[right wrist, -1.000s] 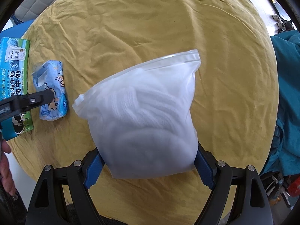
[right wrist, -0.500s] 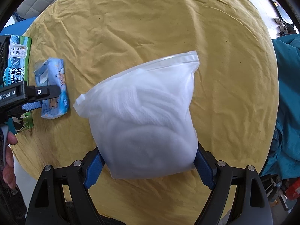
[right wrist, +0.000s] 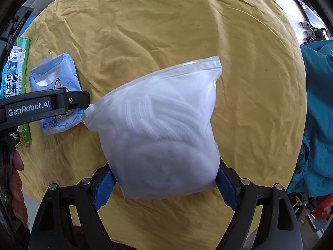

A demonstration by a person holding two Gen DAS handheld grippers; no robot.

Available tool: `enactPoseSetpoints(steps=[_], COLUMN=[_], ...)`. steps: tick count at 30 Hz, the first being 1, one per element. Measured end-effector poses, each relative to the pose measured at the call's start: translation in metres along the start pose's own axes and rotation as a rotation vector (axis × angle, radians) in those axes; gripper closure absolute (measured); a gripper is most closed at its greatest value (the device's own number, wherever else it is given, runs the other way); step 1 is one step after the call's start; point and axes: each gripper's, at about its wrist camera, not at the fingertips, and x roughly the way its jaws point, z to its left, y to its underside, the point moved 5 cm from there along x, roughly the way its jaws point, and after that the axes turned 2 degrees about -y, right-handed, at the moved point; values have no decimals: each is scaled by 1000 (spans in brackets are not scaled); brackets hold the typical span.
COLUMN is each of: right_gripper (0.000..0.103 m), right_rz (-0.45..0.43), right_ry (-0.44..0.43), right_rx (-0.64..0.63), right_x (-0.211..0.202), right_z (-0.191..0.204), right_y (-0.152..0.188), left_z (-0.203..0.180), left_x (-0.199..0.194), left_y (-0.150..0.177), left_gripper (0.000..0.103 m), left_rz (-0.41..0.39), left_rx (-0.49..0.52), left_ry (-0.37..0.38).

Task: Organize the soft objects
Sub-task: 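Lift the blue pack with the left tool while the right tool carries the white bag toward the box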

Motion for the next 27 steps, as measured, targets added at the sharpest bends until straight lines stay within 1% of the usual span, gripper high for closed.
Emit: enactPoseSetpoints(steps=[1,2,3,4,5,7,8,11,14,17,22,23,26,27], right_gripper=[17,17,18,20,20,24,25,28,30,32,32,32,32,32], right_rz=[-2,-6,-10,-14,-20,-32,-38,-57,-76,-91,-109,-115,-139,-147], right_ry=[1,2,5,8,10,18,21,29,34,25,-23,-38,-86,-94], right_rx=[1,3,2,1,1,-4,-6,-10,-10,-7,10,17,29,25], right_x=[0,1,0,0,0,-2,-4,-7,-14,-19,-33,-37,-56,-63], right_z=[1,2,2,2,2,2,3,3,5,6,15,17,25,29], right_y=[0,0,1,2,3,6,8,12,17,22,30,31,37,38], left_z=[-3,-4,-15,-18,-26,-29,-29,-32,-34,-41,-36,-37,-41,-41], left_x=[-2,-3,-4,-6,-4,-12,-16,-25,-40,-49,-72,-77,-96,-105], left_y=[0,-1,0,0,10,12,14,21,34,48,60,64,76,80], left_gripper=[39,48,55,57,61,66,72,80,85,86,86,86,86,86], left_rz=[-12,-22,-40,-55,-60,-80,-90,-107,-117,-138,-167,-183,-209,-227], left_rx=[6,9,12,23,28,37,45,63,68,76,59,102,102,105], left_ry=[-4,-5,-8,-11,-9,-6,-11,-1,28,30,61,166,196,193])
